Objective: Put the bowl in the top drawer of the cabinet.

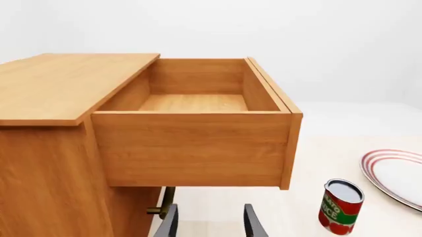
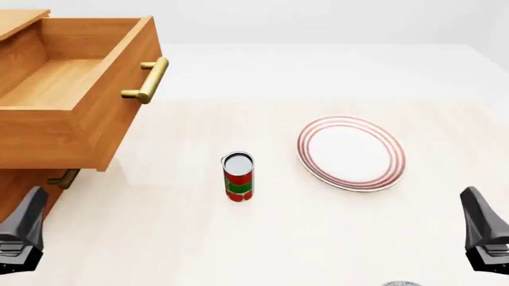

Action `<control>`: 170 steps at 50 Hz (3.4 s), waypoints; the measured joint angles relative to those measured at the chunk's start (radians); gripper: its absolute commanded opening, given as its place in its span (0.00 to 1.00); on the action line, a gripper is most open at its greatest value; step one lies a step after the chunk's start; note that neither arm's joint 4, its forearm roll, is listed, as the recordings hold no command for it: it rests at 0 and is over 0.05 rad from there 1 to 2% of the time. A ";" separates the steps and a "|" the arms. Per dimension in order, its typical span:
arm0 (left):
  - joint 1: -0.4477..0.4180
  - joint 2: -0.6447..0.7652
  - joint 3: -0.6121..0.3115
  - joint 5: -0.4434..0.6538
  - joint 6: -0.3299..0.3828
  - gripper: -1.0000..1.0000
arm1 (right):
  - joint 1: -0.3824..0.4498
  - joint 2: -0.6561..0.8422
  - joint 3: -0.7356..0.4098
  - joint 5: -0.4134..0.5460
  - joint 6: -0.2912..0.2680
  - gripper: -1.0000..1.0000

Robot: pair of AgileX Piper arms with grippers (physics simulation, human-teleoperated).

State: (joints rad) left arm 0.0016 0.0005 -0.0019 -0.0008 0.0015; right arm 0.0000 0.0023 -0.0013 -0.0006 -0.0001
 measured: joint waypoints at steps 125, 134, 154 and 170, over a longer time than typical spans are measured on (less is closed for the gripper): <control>-0.820 0.613 -0.406 0.138 -0.248 1.00 | 0.000 0.004 -0.004 0.001 0.000 1.00; -0.885 0.740 -0.423 0.062 -0.305 1.00 | 0.000 0.004 -0.004 0.001 0.000 1.00; -0.937 0.916 -0.461 -0.022 -0.381 1.00 | 0.000 0.004 -0.004 0.001 0.000 1.00; -0.970 1.068 -0.536 -0.062 -0.425 1.00 | 0.000 0.004 -0.004 0.001 0.000 1.00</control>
State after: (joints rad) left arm -0.9687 1.0684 -0.5381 -0.0627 -0.4237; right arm 0.0003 0.0063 -0.0057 0.0007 -0.0001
